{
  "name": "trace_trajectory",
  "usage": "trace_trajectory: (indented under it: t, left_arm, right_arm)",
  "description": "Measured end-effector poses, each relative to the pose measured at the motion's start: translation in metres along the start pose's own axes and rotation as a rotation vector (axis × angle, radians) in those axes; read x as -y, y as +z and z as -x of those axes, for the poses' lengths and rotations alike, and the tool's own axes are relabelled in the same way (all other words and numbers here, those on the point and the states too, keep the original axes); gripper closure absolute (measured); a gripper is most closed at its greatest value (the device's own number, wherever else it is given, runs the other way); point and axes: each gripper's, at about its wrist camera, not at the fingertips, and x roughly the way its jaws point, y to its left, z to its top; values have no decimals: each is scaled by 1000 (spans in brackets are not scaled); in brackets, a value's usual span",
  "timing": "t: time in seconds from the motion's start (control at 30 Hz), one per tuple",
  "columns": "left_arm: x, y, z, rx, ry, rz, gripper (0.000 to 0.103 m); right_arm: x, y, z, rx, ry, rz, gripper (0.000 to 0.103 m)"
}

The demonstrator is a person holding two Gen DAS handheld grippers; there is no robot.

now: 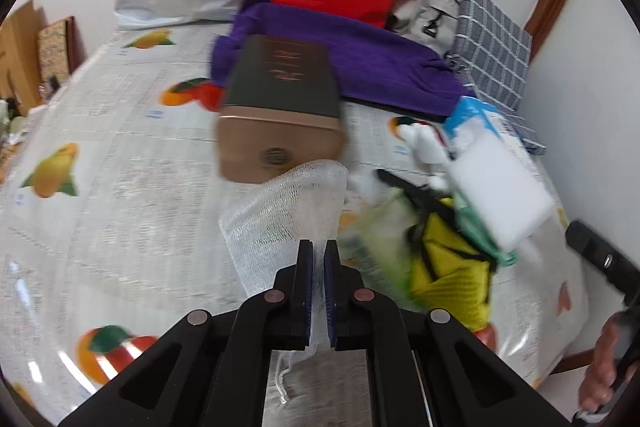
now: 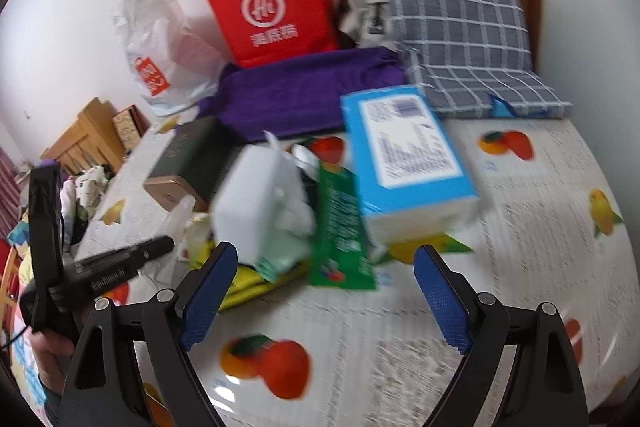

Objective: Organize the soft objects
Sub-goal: 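Grasp the white mesh bag with the left tool while the right tool grasps the white sponge, then carry the mesh bag and sponge over the purple towel with both tools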

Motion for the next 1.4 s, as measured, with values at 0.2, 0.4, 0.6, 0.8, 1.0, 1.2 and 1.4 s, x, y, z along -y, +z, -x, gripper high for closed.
trace_trajectory:
  t: [0.2,0.4,0.6,0.8,1.0,1.2,1.4]
  left_arm:
    - [-24,-10,4,-27,98,-11,97]
    - [-42,-18,-3,-58,102,15,97]
    - [-46,-19,-1,-54,87,40,90]
    - [-49,-23,11,-24,128,17,47]
    - [-55,-24,20,1,163,21,33]
    - [-71,-28,10,-24,250,53,30]
    - [-62,-31,-7,-31,255,18,7]
  right_arm:
    - [-29,13,-20,1,16,45,18]
    - [-41,17,-44,-5,28,73,70]
    - [-45,6,-12,73,19,121,71]
    - [-24,-10,28,92,-10,129,71]
    - [17,-30,40,77,-144,115,71]
    - [54,-54,23,30,-229,73,71]
    - [62,-67,8,-11,-222,75,70]
